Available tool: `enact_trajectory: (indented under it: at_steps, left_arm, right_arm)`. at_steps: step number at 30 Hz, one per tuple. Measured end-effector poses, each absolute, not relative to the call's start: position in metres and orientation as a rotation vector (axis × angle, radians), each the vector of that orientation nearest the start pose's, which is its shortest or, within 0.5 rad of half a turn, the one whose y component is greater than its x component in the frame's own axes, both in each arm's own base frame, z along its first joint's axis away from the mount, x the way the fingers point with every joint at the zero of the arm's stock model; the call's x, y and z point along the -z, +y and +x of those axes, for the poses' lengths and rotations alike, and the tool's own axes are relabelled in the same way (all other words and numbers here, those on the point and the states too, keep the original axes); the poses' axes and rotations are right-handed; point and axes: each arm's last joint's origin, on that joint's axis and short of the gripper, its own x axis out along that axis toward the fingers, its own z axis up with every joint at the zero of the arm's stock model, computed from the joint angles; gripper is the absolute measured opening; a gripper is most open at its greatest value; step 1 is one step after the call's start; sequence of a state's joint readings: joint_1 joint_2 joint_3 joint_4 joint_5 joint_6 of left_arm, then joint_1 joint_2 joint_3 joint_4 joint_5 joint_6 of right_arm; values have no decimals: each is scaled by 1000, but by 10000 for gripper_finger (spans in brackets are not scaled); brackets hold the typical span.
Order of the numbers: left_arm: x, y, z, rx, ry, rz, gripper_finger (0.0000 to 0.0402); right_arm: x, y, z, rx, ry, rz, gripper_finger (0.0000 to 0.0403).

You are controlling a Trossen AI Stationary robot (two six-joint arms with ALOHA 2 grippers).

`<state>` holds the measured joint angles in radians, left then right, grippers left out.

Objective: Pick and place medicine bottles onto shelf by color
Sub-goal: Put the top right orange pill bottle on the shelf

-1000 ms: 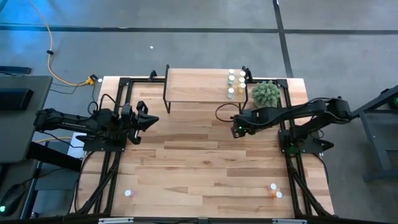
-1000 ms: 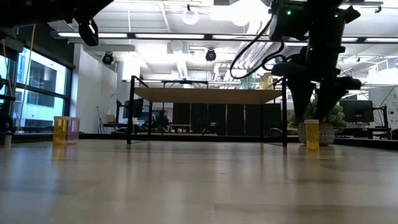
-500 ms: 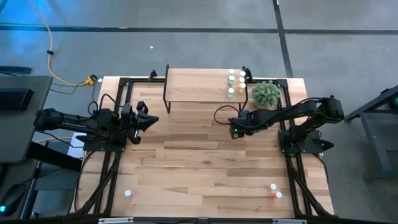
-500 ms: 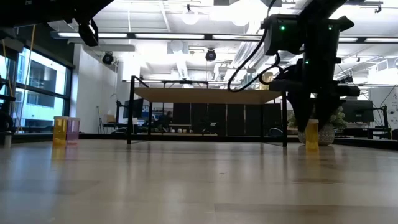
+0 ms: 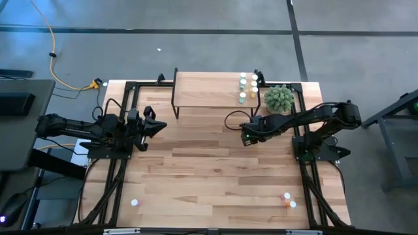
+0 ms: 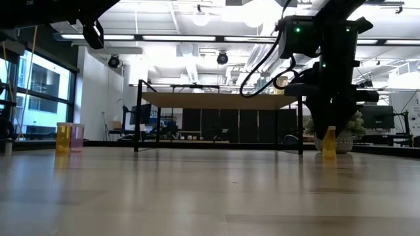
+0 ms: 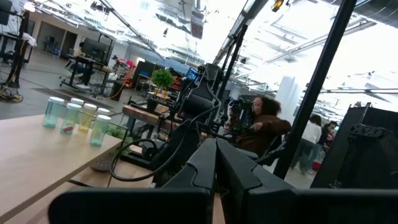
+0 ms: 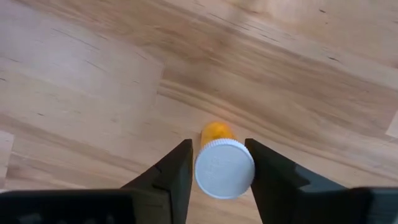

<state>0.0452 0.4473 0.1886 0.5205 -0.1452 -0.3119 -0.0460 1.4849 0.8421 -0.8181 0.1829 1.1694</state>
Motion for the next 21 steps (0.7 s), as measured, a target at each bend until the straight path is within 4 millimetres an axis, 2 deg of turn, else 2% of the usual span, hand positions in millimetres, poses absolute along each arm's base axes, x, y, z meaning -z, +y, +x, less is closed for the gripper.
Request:
enact_trajectory:
  at_steps: [8, 13, 18, 21]
  left_arm:
    - [-238, 10, 127, -146, -290, -325, 0]
    - [-238, 10, 127, -146, -290, -326, 0]
    - [-238, 10, 127, -146, -290, -326, 0]
    - [-238, 10, 127, -144, -291, -340, 0]
  right_arm:
    - [-189, -17, 251, 927, 1137, 796, 117]
    - [-212, -16, 267, 790, 1096, 750, 114]
    - [-257, -11, 297, 488, 951, 624, 113]
    - [-294, -13, 309, 434, 822, 551, 113]
